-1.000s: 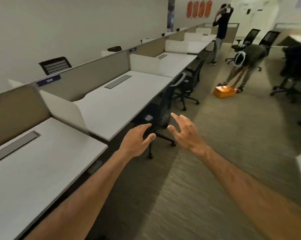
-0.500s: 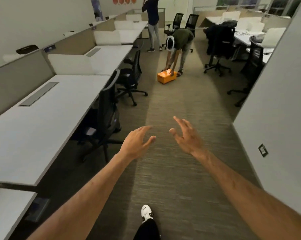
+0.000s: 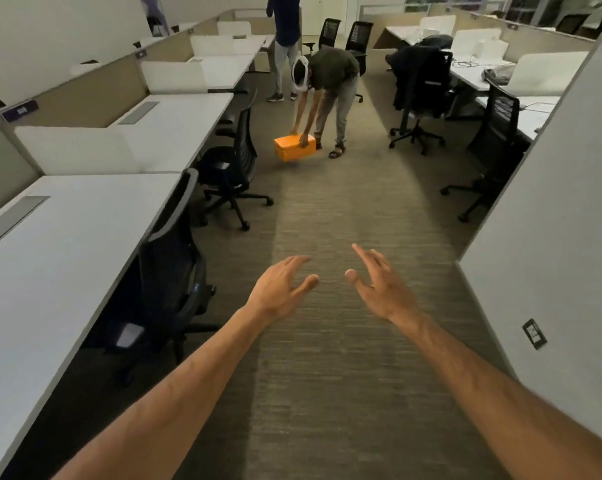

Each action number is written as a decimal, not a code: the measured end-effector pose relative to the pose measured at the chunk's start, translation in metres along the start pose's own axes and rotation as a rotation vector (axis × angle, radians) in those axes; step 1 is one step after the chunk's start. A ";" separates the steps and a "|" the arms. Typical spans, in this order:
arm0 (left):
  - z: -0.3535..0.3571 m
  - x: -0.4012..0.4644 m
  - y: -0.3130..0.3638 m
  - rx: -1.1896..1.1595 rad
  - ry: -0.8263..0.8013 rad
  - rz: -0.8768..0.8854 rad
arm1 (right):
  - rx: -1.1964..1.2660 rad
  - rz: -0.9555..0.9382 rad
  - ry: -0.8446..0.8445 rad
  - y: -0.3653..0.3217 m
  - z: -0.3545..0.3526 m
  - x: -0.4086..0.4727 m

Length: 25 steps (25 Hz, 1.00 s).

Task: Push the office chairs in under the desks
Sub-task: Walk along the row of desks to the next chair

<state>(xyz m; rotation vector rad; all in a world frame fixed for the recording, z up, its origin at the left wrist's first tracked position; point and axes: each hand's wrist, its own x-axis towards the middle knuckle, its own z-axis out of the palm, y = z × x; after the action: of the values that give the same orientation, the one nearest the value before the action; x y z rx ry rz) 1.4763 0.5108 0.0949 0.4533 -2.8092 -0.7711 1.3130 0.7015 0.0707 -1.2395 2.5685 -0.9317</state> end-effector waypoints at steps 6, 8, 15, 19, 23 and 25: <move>0.028 0.153 -0.022 -0.014 -0.067 0.012 | 0.005 0.024 -0.032 0.083 -0.012 0.123; 0.037 0.213 -0.030 0.001 -0.058 -0.002 | -0.002 0.011 -0.037 0.117 -0.017 0.178; 0.040 0.405 -0.026 0.051 0.015 0.005 | -0.063 -0.094 -0.077 0.201 -0.054 0.351; 0.051 0.491 -0.029 -0.004 0.019 -0.031 | -0.044 -0.114 -0.067 0.238 -0.070 0.434; 0.062 0.576 -0.053 -0.022 -0.024 -0.051 | -0.036 -0.097 -0.090 0.275 -0.069 0.522; 0.062 0.621 -0.073 -0.045 -0.019 -0.069 | -0.022 -0.079 -0.085 0.289 -0.063 0.570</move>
<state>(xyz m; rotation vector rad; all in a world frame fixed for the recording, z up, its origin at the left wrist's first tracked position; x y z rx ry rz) 0.8971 0.2681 0.0688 0.5408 -2.8007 -0.8551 0.7278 0.4403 0.0286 -1.3642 2.4873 -0.8478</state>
